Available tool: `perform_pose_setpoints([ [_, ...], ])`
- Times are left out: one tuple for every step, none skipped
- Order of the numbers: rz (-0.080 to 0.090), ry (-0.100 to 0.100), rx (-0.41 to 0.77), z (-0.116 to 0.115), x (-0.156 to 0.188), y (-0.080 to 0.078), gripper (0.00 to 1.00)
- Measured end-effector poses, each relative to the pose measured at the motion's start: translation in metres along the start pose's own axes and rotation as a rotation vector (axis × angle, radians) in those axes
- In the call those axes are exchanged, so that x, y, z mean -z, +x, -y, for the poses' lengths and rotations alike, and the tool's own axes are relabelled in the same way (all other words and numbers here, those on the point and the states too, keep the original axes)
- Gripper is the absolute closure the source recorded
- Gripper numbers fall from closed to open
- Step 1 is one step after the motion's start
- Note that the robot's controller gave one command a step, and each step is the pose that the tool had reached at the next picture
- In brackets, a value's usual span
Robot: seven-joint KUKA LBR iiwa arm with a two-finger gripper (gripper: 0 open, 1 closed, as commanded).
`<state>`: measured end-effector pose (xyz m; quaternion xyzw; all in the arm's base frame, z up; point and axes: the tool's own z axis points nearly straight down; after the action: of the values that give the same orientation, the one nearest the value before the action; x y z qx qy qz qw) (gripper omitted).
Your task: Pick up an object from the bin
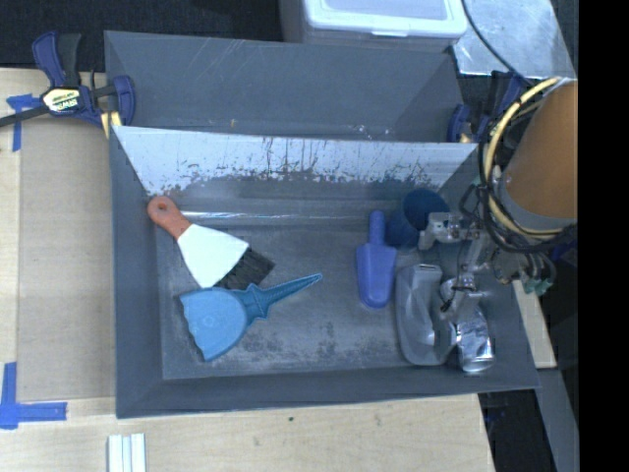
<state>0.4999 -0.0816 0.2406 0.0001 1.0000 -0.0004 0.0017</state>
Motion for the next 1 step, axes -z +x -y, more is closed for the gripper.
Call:
perform_pose_setpoints([
  [0.006, 0.001, 0.075, 0.0546, -0.1292, -0.0514, 0.0],
])
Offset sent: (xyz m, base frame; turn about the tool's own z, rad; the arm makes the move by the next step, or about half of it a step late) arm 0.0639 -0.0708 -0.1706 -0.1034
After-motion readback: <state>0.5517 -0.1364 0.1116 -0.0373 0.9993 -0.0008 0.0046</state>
